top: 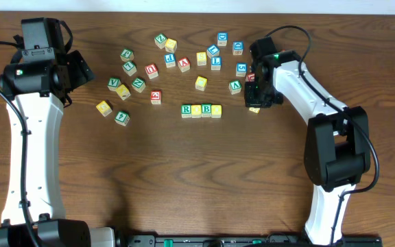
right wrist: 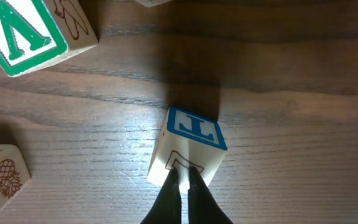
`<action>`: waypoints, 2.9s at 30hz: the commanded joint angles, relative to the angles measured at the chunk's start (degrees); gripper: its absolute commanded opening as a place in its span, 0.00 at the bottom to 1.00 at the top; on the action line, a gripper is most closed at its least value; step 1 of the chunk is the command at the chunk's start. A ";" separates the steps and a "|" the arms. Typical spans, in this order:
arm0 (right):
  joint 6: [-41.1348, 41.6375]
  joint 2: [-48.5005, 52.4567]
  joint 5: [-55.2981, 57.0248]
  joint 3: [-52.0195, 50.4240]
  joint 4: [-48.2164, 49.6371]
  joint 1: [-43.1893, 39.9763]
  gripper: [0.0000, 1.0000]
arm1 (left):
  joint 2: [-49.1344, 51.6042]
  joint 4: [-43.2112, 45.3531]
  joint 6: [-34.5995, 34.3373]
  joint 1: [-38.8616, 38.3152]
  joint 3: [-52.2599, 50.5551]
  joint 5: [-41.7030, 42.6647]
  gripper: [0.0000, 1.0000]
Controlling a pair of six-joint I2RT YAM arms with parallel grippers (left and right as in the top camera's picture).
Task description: Spell out ROBOT
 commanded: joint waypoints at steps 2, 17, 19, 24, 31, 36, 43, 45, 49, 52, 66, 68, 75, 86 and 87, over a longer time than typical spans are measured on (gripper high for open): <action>0.00 -0.39 -0.17 -3.21 0.90 1.01 0.01 | -0.57 0.04 -0.04 0.24 -0.87 -0.98 0.98; 0.00 -0.39 -0.04 -5.95 0.85 4.76 0.01 | -0.57 0.04 -0.04 0.24 -0.87 -0.98 0.98; 0.00 -0.39 -0.07 -5.95 0.90 4.87 0.01 | -0.57 0.04 -0.04 0.24 -0.87 -0.98 0.98; 0.02 -0.39 -0.15 -5.95 0.83 4.90 0.01 | -0.57 0.04 -0.04 0.24 -0.87 -0.98 0.98; 2.12 -0.63 0.35 -5.18 1.84 4.76 0.01 | -0.57 0.04 -0.04 0.24 -0.87 -0.98 0.98; 10.71 -2.34 3.52 -4.63 5.05 4.42 0.01 | -0.57 0.04 -0.04 0.24 -0.87 -0.96 0.98; 20.02 -10.23 15.30 -4.63 6.08 4.85 0.02 | -0.57 0.04 -0.04 0.24 -0.87 -0.98 0.98; 22.32 -11.15 17.94 -4.63 5.33 4.79 0.02 | -0.57 0.04 -0.04 0.24 -0.87 -0.98 0.98; 26.40 -10.36 18.75 -5.29 4.48 4.61 0.01 | -0.57 0.04 -0.04 0.24 -0.87 -0.98 0.98; 28.81 -9.01 18.69 -5.84 4.50 4.94 0.01 | -0.57 0.04 -0.04 0.24 -0.87 -0.98 0.98; 28.96 -6.56 17.35 -6.34 5.62 5.81 0.02 | -0.57 0.04 -0.04 0.24 -0.87 -0.98 0.98; 28.94 -6.56 17.18 -6.93 6.29 5.81 0.01 | -0.57 0.04 -0.04 0.24 -0.87 -0.98 0.98; 25.55 -6.56 16.11 -8.63 9.31 5.81 0.01 | -0.57 0.04 -0.04 0.24 -0.87 -0.98 0.98; -15.17 -6.54 8.09 -8.76 15.19 5.66 0.01 | -0.57 0.04 -0.04 0.24 -0.87 -0.98 0.98; -18.62 -6.54 8.74 -8.87 15.21 5.64 0.01 | -0.57 0.04 -0.04 0.24 -0.87 -0.98 0.98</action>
